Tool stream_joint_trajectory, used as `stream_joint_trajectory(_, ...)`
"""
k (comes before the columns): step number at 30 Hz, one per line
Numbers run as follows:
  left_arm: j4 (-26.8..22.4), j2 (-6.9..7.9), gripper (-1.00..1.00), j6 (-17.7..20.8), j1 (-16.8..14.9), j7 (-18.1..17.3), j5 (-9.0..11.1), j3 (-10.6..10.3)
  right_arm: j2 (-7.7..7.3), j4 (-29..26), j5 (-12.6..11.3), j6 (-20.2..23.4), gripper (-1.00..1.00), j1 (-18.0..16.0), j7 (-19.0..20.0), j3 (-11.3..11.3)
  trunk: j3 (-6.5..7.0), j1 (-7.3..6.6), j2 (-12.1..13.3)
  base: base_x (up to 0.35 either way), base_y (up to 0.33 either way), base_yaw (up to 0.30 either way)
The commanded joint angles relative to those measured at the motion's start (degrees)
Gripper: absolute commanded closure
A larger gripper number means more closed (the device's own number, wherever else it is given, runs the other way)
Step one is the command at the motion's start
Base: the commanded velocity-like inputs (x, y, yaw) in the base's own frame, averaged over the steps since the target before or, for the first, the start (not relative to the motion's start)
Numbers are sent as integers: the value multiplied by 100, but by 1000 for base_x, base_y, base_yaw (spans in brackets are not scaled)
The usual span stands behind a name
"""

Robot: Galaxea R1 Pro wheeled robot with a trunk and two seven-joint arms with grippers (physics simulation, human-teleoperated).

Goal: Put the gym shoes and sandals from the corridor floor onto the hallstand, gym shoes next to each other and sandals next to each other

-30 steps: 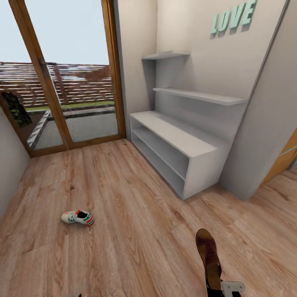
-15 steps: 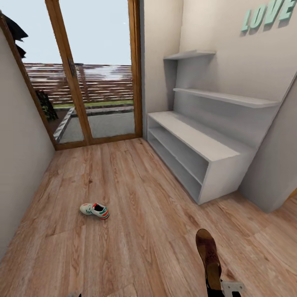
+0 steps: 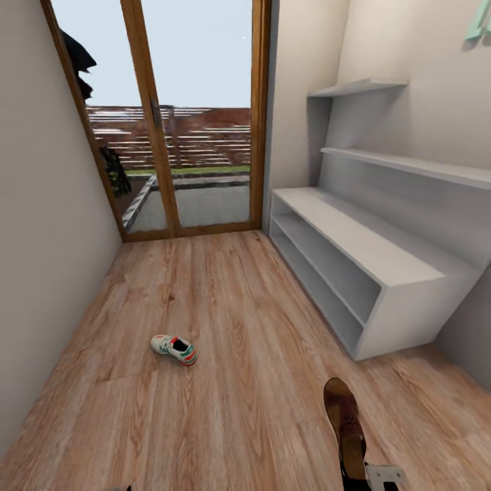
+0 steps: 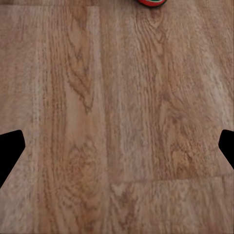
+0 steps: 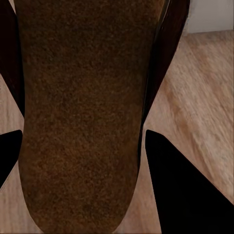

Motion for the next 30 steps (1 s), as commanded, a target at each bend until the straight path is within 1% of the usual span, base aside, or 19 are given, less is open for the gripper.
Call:
stream_joint_trajectory(1, 5, -5, -100, -11, -7, -54, -19, 53, 0, 1, -7, -13, 100, -2, -15, 5, -5, 1, -2, 239, -168, 278)
stream_joint_trajectory(7, 5, -5, -100, -11, -7, -54, -19, 70, 0, 1, -3, -13, 100, 1, -15, 5, -5, 1, -2, 240, -168, 211)
stream_joint_trajectory(26, 5, -5, -100, -8, -7, -55, -19, 81, -6, 1, 21, -13, 100, -2, -1, 13, -5, 1, -2, 246, -168, 12)
stream_joint_trajectory(30, 5, -5, -100, -7, -7, -54, -19, 82, -1, 1, 19, -13, 100, -2, -5, 13, -5, 1, -2, 290, -168, 157)
